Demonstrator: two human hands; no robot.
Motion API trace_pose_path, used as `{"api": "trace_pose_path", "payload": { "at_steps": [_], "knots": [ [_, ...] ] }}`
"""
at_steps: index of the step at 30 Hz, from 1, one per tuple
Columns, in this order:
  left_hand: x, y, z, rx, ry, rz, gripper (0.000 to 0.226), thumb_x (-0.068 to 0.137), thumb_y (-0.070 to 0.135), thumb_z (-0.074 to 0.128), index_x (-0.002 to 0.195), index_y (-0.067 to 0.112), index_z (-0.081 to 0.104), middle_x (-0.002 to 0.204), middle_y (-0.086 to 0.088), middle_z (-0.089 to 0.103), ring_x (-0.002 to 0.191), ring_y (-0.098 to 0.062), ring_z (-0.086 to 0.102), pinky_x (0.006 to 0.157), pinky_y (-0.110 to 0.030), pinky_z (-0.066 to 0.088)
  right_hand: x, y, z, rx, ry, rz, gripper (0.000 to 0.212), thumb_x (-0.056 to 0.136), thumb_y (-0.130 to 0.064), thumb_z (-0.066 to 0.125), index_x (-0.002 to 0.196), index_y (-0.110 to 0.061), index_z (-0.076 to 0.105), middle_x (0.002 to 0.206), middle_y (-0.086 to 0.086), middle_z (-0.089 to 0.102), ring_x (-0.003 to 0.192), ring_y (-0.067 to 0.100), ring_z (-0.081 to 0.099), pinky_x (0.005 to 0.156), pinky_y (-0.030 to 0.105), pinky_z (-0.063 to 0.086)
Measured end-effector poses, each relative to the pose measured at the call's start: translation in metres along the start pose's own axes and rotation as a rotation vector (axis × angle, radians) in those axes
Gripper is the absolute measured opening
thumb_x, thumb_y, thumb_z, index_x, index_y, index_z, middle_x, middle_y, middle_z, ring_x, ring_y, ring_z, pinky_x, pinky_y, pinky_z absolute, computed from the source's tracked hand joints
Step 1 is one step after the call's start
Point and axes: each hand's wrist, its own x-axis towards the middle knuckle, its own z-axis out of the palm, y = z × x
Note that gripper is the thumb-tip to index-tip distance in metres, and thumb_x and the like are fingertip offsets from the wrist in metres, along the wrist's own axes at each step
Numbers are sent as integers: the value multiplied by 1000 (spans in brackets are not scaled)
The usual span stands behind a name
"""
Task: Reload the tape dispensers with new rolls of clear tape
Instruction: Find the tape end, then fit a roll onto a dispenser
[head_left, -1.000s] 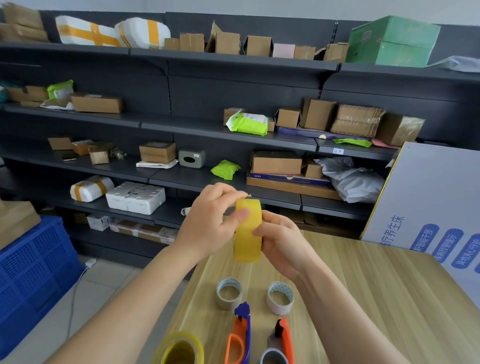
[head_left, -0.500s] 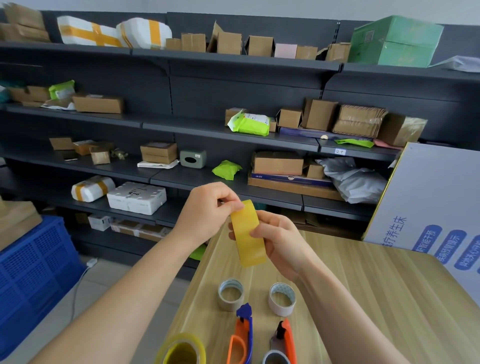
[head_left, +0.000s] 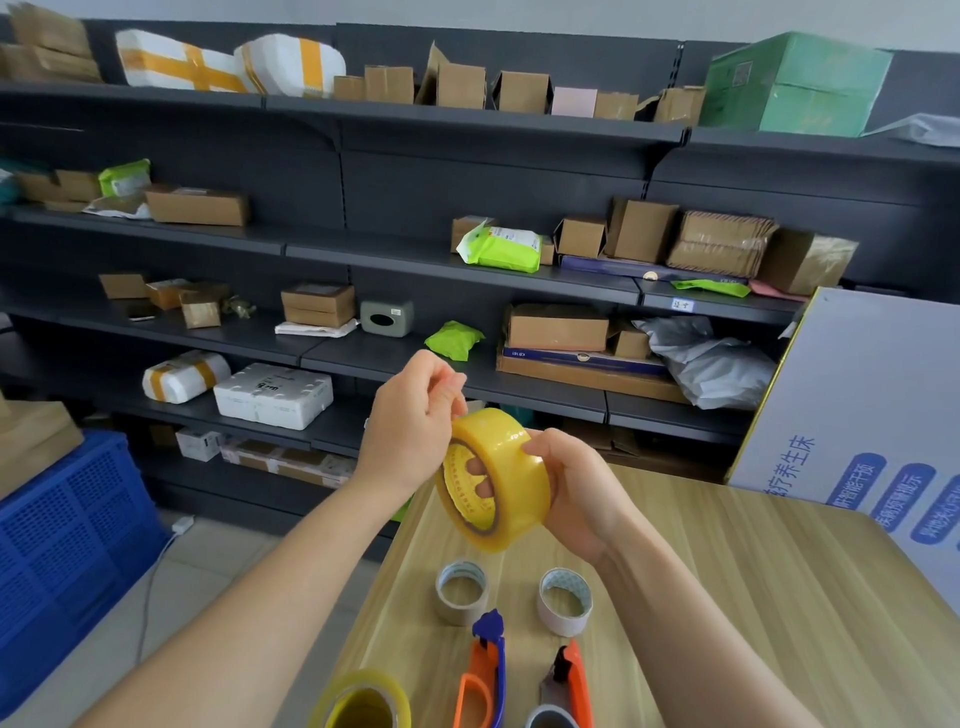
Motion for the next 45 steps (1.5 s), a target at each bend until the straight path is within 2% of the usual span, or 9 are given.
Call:
{"api": "trace_pose_path", "payload": {
  "at_steps": [4,8,12,16,20,30,39,43,45],
  "knots": [
    [-1,5,-5,-112,-54,8,14,94,8,54,90,16,65,72,8,63,68,3,60,62,-8,45,-2,-1,-1,18,-7,5,48,85,-23,51,130,-5,54,106,22,70,78,27,68,80,42,55],
    [0,9,-8,-53,-181,50,19,95,18,55,92,23,72,78,13,61,78,2,57,65,-6,40,-1,-2,-4,-3,-2,2,63,72,-30,59,129,-3,55,115,26,67,84,29,68,83,44,54],
    [3,11,-8,-55,-352,29,21,96,24,53,84,26,71,92,11,59,87,0,55,71,-9,40,-4,-4,0,0,-65,-25,57,76,-26,65,123,5,57,98,21,72,71,25,69,71,37,57],
    [2,14,-10,-109,-503,-46,28,101,27,43,91,28,69,87,3,65,79,-7,59,76,-30,49,-5,-6,1,-34,-83,-53,57,81,-34,58,122,5,59,95,19,71,71,23,69,71,37,55],
    [1,13,-7,-146,-465,-45,31,100,27,42,82,26,67,69,10,60,66,-3,54,68,-34,47,-10,-7,0,50,-200,-23,40,83,-22,51,113,2,63,91,19,71,70,24,67,68,34,56],
    [3,24,-6,-124,-343,-205,37,95,19,46,65,25,66,61,6,58,69,-15,54,74,-48,50,-13,-5,3,203,-364,-60,38,83,-17,44,109,1,66,91,18,71,67,22,69,65,31,57],
    [3,26,-10,-160,-390,-196,36,98,26,46,68,27,66,67,5,59,72,-15,56,79,-47,50,-14,-11,9,221,-230,-4,40,81,-23,46,84,1,78,73,17,68,56,21,65,58,28,56],
    [-1,25,-23,-300,-636,-69,32,95,46,41,99,31,70,83,20,67,83,-1,61,84,-27,49,-18,-16,9,271,-226,21,37,83,-20,47,95,8,69,75,18,68,56,22,66,56,28,56],
    [-2,20,-26,-322,-674,27,31,92,49,52,107,28,69,95,16,67,89,-3,62,82,-24,49,-19,-18,9,270,-238,9,36,85,-20,48,92,6,72,81,19,69,62,23,68,58,29,57]
  ]
}}
